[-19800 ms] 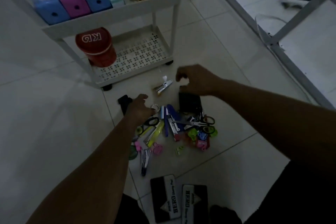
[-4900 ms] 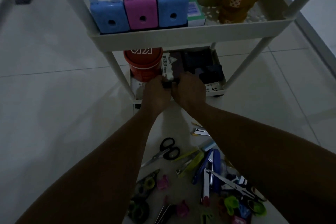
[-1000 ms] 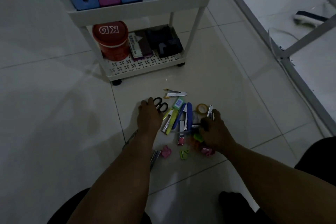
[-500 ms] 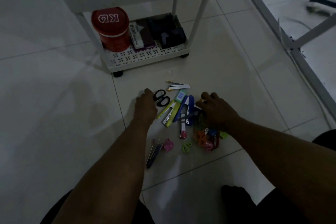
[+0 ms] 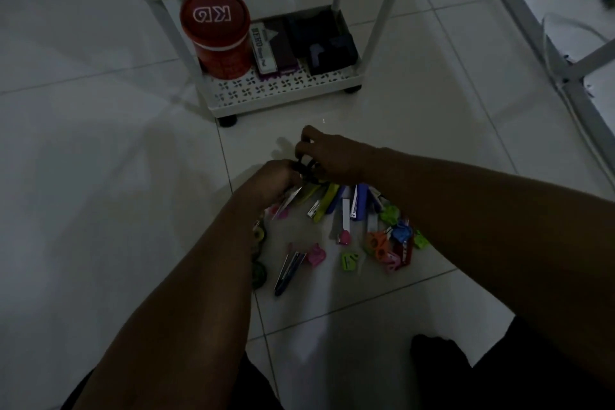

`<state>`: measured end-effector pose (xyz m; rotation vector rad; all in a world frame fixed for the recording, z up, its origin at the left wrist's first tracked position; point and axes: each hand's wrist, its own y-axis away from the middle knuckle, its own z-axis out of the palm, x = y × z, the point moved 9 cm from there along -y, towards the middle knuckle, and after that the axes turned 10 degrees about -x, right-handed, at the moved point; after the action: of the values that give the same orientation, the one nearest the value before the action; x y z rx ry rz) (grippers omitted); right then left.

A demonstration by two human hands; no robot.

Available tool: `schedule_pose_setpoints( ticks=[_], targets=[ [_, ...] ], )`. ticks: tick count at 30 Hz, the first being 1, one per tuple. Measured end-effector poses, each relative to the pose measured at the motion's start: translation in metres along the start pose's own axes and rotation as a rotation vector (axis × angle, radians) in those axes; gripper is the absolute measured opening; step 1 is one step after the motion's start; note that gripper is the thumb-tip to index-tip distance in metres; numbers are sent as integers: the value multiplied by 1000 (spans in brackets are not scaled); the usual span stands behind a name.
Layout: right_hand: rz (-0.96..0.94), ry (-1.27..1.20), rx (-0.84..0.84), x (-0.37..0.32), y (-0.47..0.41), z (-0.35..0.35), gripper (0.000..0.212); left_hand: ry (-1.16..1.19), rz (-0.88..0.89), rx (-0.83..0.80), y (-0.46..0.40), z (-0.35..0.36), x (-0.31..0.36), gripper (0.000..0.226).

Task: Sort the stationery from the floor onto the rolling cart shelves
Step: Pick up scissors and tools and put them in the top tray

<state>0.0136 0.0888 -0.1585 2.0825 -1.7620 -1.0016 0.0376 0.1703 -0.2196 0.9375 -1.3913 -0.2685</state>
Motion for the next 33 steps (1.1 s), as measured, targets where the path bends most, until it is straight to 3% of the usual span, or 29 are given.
schedule_pose_setpoints(
  ticks=[5, 7, 11, 14, 17, 19, 21, 23, 25, 27, 29, 33],
  targets=[
    [104, -74, 150, 16, -1, -3, 49, -164, -51, 88, 8, -12, -14, 37],
    [196, -25, 165, 34, 3, 3, 41, -58, -125, 141, 10, -23, -24, 30],
    [299, 95, 9, 56, 8, 36, 37, 146, -195, 209, 15, -43, -35, 26],
    [332, 44, 19, 58, 14, 45, 46, -37, -93, 146, 21, -43, -29, 32],
    [360, 7, 46, 54, 22, 55, 49, -234, -101, 62, 27, -31, -48, 87],
    [404, -25, 64, 50, 29, 66, 57, -349, -139, 51, 33, -22, -64, 106],
    [494, -59, 113, 41, 40, 77, 64, -483, -158, 49, 38, -14, -75, 105],
    [567, -47, 206, 22, 54, 82, 65, -599, -146, 84, 45, -12, -79, 88],
    [489, -8, 292, -19, 59, 88, 56, -637, -101, 111, 49, -13, -76, 61],
    [170, 48, 336, -86, 48, 99, 40, -606, -75, 167, 50, -20, -73, 46],
    [-121, 112, 382, -144, 39, 111, 33, -551, -82, 249, 52, -32, -69, 49],
    [-149, 249, 301, -182, 15, 142, 31, -513, -106, 314, 52, -41, -71, 57]
  ],
)
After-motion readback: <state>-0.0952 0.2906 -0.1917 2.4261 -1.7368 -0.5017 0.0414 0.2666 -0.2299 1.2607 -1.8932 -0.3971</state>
